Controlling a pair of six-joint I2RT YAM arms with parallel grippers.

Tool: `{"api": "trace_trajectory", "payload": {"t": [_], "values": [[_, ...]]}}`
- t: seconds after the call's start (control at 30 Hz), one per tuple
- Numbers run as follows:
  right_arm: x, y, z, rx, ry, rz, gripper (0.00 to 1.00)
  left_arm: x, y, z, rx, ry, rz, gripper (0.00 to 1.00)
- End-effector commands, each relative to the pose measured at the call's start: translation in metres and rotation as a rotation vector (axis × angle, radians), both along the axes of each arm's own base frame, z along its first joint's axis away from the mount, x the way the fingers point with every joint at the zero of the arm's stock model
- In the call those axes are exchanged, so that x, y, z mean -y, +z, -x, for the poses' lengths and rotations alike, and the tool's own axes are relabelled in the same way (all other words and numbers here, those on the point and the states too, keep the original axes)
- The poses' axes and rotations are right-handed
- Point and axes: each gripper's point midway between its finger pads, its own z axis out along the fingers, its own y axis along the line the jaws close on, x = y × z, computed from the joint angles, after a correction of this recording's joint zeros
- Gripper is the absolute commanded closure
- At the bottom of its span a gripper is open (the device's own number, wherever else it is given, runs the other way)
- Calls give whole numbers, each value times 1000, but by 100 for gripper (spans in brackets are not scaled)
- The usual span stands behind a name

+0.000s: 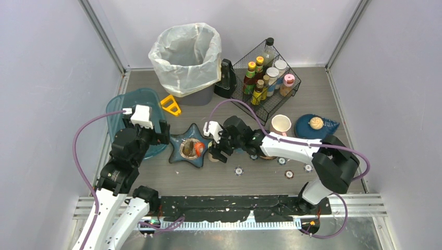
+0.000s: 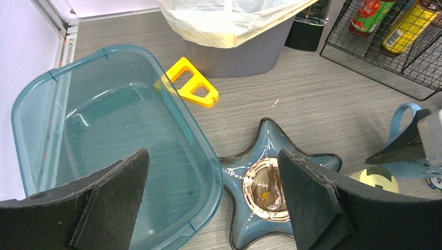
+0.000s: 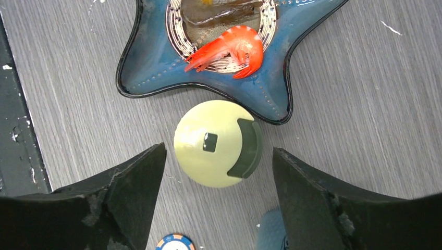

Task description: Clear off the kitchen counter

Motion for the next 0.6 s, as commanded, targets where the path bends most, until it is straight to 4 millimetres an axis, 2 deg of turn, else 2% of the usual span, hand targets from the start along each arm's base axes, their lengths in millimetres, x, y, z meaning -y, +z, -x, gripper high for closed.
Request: {"api": "trace_trajectory", "payload": {"t": [0.0, 0.1, 0.17, 0.2, 0.23, 0.33, 0.37, 0.47, 0.57], "values": [[-23, 29, -19, 83, -23, -96, 24, 3, 21, -1, 59, -12, 18, 5], [-26, 32, -21, 92, -35, -118, 33, 3, 21, -1, 59, -14, 19, 5], [-25, 33, -21, 95, -37, -118, 50, 3, 20, -1, 59, -14, 19, 5], [-24, 35, -21, 94, -39, -115, 54, 3, 21, -1, 60, -13, 20, 5], [-23, 38, -20, 96, -40, -118, 63, 3, 21, -1, 61, -14, 20, 5], [-18, 48, -17, 95, -47, -110, 77, 3, 21, -1, 59, -15, 20, 5], [-16, 56, -16, 103, -48, -121, 82, 3, 21, -1, 58, -17, 21, 5], [-8, 76, -15, 115, -72, -138, 86, 4, 21, 0, 62, -20, 23, 5], [0, 110, -13, 155, -94, -190, 90, 4, 22, 0, 62, -20, 24, 5]]}}
